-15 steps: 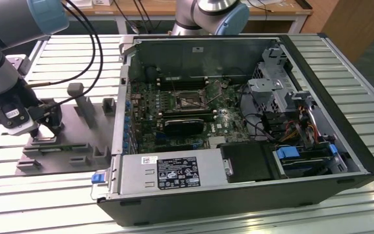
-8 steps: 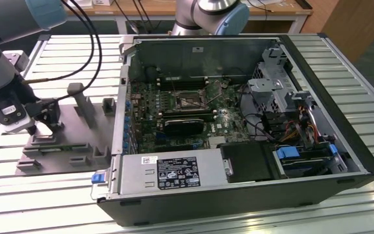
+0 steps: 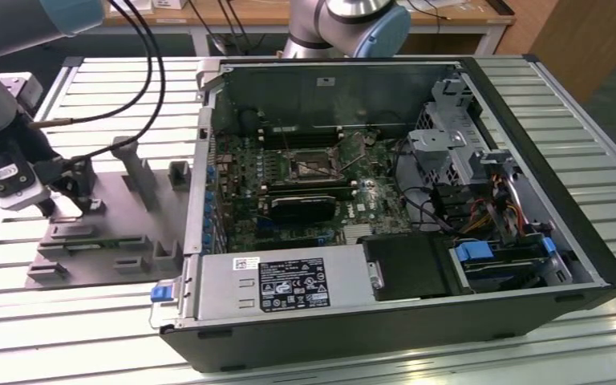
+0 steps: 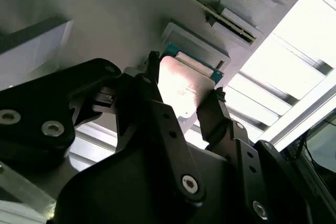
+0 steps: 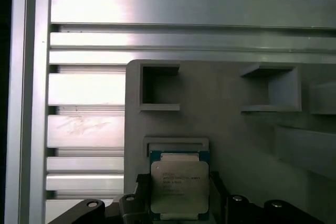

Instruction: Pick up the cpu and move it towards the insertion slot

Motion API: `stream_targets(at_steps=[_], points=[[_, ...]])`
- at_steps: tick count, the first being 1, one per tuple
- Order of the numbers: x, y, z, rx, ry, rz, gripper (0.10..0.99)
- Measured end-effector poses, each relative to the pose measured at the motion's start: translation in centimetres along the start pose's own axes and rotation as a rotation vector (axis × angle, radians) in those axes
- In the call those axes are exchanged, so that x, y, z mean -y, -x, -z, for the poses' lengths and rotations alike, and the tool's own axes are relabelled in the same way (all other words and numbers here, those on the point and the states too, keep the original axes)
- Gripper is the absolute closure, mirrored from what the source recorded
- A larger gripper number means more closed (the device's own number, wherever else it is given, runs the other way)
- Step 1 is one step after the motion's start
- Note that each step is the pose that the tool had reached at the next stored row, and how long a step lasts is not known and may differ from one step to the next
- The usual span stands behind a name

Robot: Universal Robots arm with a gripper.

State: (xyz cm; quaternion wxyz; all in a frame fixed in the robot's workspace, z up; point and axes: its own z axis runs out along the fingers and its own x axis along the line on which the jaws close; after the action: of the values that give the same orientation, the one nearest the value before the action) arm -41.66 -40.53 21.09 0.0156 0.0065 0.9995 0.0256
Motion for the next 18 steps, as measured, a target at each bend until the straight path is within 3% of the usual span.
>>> stream_targets(at_steps=[18], points=[[-0.20, 0.12, 3.82, 0.0073, 0.001, 0.000, 0.549]])
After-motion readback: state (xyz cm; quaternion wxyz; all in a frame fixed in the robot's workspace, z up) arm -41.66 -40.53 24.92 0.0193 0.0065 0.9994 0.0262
